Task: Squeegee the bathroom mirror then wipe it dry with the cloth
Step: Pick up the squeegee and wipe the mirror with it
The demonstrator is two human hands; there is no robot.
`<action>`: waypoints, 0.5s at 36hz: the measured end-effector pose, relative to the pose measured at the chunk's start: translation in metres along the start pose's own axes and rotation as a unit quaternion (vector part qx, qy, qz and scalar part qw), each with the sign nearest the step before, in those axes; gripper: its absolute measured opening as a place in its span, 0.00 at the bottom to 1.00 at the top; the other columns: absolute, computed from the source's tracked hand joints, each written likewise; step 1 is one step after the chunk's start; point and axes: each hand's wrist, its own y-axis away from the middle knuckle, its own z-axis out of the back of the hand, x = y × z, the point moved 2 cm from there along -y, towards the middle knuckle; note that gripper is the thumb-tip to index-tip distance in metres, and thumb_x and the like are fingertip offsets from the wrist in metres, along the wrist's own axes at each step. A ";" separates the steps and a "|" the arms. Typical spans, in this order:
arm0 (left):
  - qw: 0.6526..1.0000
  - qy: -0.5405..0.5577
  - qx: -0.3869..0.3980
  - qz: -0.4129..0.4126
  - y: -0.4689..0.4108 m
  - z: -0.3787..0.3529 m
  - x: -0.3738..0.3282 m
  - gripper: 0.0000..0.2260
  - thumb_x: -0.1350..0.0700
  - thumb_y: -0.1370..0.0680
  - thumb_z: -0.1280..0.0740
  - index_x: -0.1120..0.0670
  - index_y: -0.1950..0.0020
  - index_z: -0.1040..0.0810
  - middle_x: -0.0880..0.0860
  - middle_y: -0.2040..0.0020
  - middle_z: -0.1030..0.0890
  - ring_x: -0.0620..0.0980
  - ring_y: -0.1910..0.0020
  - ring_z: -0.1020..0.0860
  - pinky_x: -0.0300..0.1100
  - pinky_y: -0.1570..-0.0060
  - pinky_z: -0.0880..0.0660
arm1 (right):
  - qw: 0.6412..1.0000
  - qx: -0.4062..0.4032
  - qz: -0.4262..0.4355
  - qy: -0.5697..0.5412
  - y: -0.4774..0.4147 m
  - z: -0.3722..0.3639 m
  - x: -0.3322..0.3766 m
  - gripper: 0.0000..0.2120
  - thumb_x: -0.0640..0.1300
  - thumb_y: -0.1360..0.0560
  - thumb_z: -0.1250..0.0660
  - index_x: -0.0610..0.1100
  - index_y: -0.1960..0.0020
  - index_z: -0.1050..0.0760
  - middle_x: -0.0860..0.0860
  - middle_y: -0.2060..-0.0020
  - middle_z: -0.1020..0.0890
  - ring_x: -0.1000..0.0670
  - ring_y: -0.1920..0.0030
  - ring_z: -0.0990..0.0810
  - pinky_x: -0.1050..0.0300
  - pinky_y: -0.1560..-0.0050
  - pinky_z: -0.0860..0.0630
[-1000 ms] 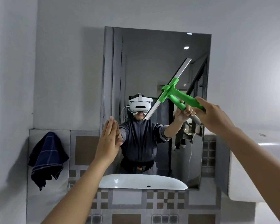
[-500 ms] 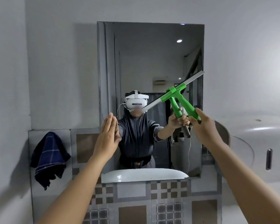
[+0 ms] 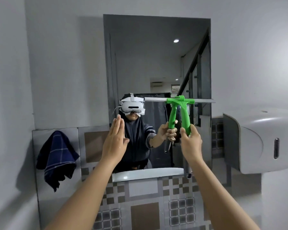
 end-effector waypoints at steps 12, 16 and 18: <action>0.999 -0.011 0.003 -0.052 0.008 0.002 0.007 0.34 0.63 0.25 0.35 0.61 0.26 0.52 0.55 0.24 0.55 0.50 0.25 0.55 0.38 0.30 0.57 | 0.981 -0.075 -0.098 -0.148 0.038 -0.071 0.038 0.06 0.42 0.20 0.42 0.40 0.53 0.31 0.51 0.69 0.27 0.57 0.72 0.28 0.75 0.78 0.34; 0.998 -0.012 0.000 -0.054 0.009 0.001 0.010 0.35 0.65 0.28 0.32 0.62 0.26 0.48 0.56 0.24 0.51 0.52 0.25 0.51 0.43 0.29 0.47 | 0.989 -0.052 -0.071 -0.115 0.043 -0.082 0.048 0.07 0.42 0.20 0.43 0.38 0.51 0.31 0.52 0.68 0.28 0.58 0.70 0.29 0.76 0.76 0.34; 0.999 -0.001 -0.002 -0.050 0.009 0.002 0.010 0.35 0.64 0.27 0.33 0.60 0.26 0.49 0.54 0.24 0.53 0.50 0.25 0.53 0.42 0.29 0.46 | 0.992 -0.044 -0.059 -0.105 0.045 -0.086 0.052 0.06 0.41 0.20 0.43 0.39 0.52 0.32 0.53 0.68 0.28 0.59 0.70 0.30 0.76 0.76 0.35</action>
